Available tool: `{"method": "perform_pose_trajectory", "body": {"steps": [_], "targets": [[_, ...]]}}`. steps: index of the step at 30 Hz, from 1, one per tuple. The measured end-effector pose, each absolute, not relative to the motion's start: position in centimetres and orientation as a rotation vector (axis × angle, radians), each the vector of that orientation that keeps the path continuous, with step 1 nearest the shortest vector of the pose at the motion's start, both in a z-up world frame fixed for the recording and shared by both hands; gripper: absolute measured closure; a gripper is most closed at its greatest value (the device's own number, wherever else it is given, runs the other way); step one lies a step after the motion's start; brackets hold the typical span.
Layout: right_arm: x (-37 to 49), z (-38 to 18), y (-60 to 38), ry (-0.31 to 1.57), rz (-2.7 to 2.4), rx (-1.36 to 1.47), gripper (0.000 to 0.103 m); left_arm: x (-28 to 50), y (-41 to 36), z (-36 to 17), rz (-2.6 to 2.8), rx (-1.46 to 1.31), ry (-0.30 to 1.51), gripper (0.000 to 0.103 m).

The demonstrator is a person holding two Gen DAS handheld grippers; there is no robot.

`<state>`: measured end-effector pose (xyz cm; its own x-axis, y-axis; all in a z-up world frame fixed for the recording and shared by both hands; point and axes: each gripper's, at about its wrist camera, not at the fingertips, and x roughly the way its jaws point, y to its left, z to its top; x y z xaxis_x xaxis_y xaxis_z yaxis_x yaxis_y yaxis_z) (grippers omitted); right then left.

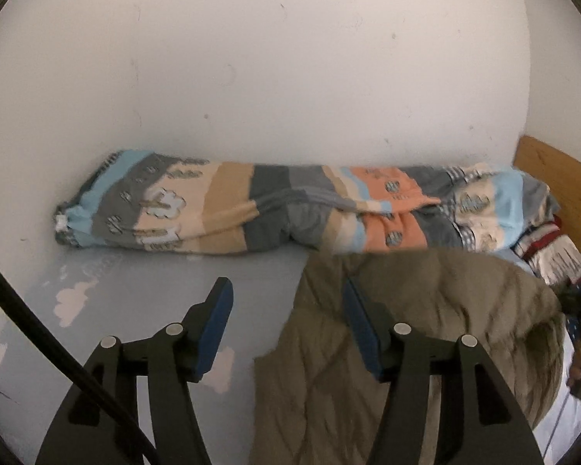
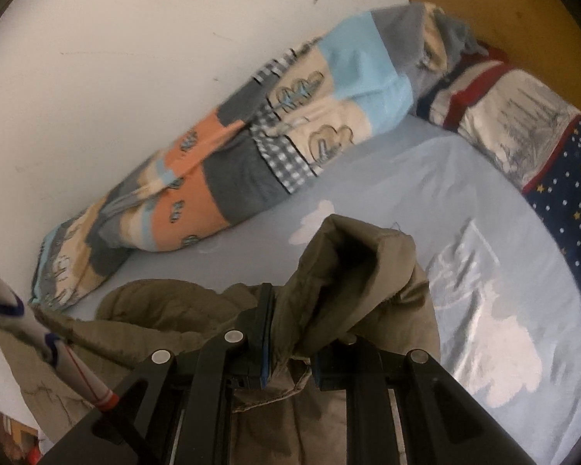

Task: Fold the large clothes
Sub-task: 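Fold the held hem over toward the hood with both tools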

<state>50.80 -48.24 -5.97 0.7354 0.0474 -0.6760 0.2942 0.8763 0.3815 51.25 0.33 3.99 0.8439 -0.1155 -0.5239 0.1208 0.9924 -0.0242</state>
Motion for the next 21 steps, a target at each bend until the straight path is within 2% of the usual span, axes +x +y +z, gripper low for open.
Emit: {"method": "perform_pose_trajectory", "body": {"steps": [11, 14, 17, 18, 19, 21], "targets": [[53.6, -9.7, -48.2, 0.798, -0.171, 0.49, 0.086, 53.4, -9.0, -6.7, -0.244, 0.088, 0.749, 0.045], [53.8, -10.1, -48.3, 0.806, -0.152, 0.508, 0.081, 55.9, -9.6, -9.2, -0.206, 0.108, 0.821, 0.043], [53.5, -9.9, -48.8, 0.794, -0.1, 0.553, 0.068, 57.4, -9.9, -10.8, -0.166, 0.148, 0.849, 0.04], [53.2, -9.6, -49.0, 0.786, -0.079, 0.566, 0.06, 57.7, -9.9, -11.0, -0.161, 0.155, 0.853, 0.04], [52.9, -9.3, -49.2, 0.775, -0.066, 0.579, 0.056, 57.9, -9.9, -11.3, -0.152, 0.16, 0.857, 0.039], [51.9, -8.4, -49.8, 0.738, -0.048, 0.608, 0.04, 58.5, -9.8, -11.9, -0.134, 0.161, 0.864, 0.039]]}}
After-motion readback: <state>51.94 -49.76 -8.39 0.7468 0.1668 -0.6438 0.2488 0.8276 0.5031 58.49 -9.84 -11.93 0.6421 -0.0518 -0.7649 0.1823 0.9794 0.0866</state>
